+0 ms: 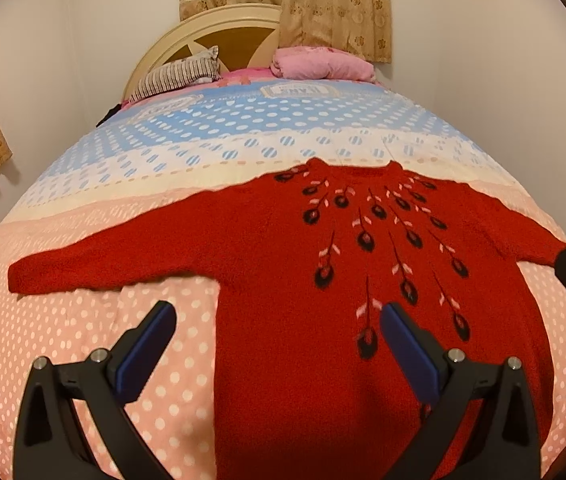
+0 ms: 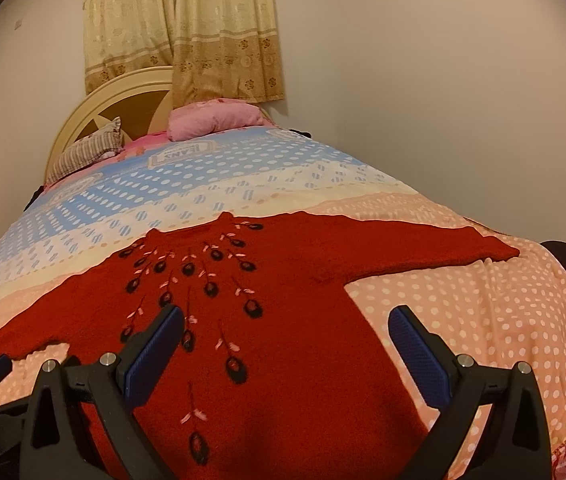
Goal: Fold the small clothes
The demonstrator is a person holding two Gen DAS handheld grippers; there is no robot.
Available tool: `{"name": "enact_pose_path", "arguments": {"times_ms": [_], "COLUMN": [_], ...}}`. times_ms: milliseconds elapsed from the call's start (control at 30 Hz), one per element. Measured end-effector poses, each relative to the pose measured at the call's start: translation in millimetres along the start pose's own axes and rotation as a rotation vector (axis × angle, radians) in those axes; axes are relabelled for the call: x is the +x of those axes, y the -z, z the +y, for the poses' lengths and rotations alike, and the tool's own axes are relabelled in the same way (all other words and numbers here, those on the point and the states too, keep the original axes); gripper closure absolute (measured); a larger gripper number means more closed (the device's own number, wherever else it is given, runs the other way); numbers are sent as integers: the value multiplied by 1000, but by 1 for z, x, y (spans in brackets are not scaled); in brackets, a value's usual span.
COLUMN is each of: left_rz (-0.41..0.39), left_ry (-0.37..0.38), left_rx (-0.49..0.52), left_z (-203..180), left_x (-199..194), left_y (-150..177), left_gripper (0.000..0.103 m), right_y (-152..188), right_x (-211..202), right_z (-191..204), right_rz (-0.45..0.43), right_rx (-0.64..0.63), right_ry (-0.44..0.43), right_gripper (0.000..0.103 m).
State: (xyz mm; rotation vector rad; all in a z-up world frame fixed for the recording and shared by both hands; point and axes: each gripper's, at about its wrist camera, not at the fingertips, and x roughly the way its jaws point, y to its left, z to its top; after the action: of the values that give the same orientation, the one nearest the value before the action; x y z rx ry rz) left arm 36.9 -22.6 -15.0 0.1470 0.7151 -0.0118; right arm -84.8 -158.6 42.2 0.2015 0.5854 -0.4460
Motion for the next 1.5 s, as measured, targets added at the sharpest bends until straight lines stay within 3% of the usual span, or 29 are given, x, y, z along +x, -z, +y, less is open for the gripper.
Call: {"name": "enact_pose_path", "arguments": {"times_ms": [167,367,467,633,700,767,800,1067,1300,1333,1367,1400,1500], "left_rz": [-20,22,58,110,111,142,137,150,167,168,169,170,171], "left_ry": [5,-30,-13,-38,-43,-28,-24,4,16,15,17,19,22], "left_rx": [-16,-23,-33,-48,-62,-71,-78,-106,-115,-113,-115,-117,-118], "left_z": [0,0,-1,-4,-4,-3,-3,-2,-5,-5,-5,-5,-5], "left_x": [21,61,78,97,105,111,111,115,123,123,123,123,124], "left_y": [-15,-16,-10,5,6,7,7,8,4,5,5,5,5], "left_gripper": [0,0,0,0,0,0,0,0,0,0,0,0,0], "right_y": [-13,-33,-43,-54,-53,-51,-49,-38,-47,-48,-49,-47,-41], "right_x": [21,62,88,123,136,150,161,213,230,233,237,241,240], "right_z": [-21,-93,-151,-275,-324,-355,-373,-412,-414,-413,-412,-414,-419], "right_rz": [6,27,72,132,168,213,247,361,332,332,337,346,318], "right_rx": [4,83,184,436,547,611,651,765,680,659,637,630,663], "right_ry": [14,40,51,148,194,205,205,203,295,294,300,280,226], "right_gripper": [1,5,22,25,33,47,47,49,52,63,87,99,99]}}
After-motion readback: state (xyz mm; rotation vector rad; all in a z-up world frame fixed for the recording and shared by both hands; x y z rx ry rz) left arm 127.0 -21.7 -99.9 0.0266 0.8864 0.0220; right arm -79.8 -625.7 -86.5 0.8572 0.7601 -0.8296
